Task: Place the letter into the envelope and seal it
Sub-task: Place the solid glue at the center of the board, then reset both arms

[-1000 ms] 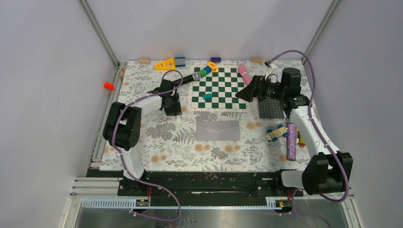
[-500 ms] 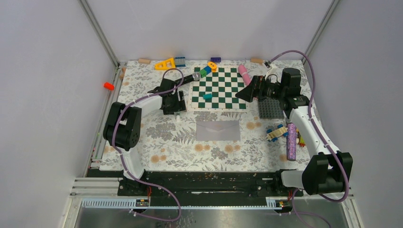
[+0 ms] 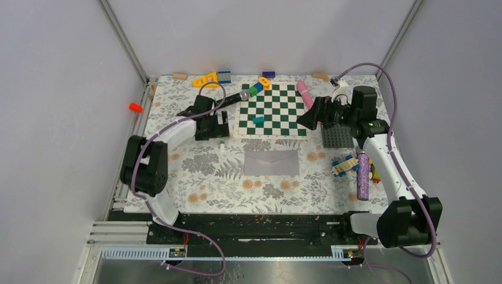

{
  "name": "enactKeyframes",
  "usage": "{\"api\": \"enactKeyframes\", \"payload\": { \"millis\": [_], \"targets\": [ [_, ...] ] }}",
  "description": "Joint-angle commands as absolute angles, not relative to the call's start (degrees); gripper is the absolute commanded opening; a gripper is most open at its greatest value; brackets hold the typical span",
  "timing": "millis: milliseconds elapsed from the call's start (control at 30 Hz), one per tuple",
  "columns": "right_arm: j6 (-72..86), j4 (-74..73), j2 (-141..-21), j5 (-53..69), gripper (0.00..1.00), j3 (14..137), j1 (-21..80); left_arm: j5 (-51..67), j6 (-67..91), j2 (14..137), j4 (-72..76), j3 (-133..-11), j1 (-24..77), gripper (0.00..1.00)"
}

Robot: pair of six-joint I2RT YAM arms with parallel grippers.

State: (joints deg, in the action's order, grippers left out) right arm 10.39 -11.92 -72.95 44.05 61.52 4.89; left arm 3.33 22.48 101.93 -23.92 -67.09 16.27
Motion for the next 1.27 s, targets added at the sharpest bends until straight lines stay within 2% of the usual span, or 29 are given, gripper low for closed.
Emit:
{"api": "enactKeyframes", "payload": {
  "millis": [0,67,233,400,567,800,1000,1233],
  "targets": [
    [1.2,-21.8,-66.8,33.8,1.00,68.0,4.9,0.2,14.2,87.2,-22.0,-67.7,15.8,0.99],
    [0.4,-25.2,-64.9,29.0,1.00,69.2,4.9,-2.4,10.2,81.3,-21.2,-67.2,15.3,0.99],
    [-2.5,-27.9,-56.6,17.6,1.00,67.2,4.9,-0.6,4.2,66.4,-18.3,-63.8,11.8,0.99],
    [-3.1,-27.0,-46.2,14.2,1.00,60.8,4.9,10.8,2.3,57.2,-23.4,-64.1,5.9,0.99],
    [-3.0,-22.5,-33.4,12.8,1.00,53.4,4.9,14.2,-4.9,52.7,-32.2,-64.6,5.3,0.99],
    [-4.9,-25.7,-24.4,9.7,1.00,51.2,4.9,2.9,-7.4,40.4,-30.4,-56.8,5.3,0.99],
    [-7.4,-27.6,-22.2,7.2,0.99,50.7,4.9,2.4,-7.9,27.8,-29.2,-51.0,5.3,0.99],
    [-9.4,-28.4,-20.7,2.2,1.00,54.7,4.9,-2.0,-8.1,28.1,-29.8,-52.1,5.1,0.99]
  ]
}}
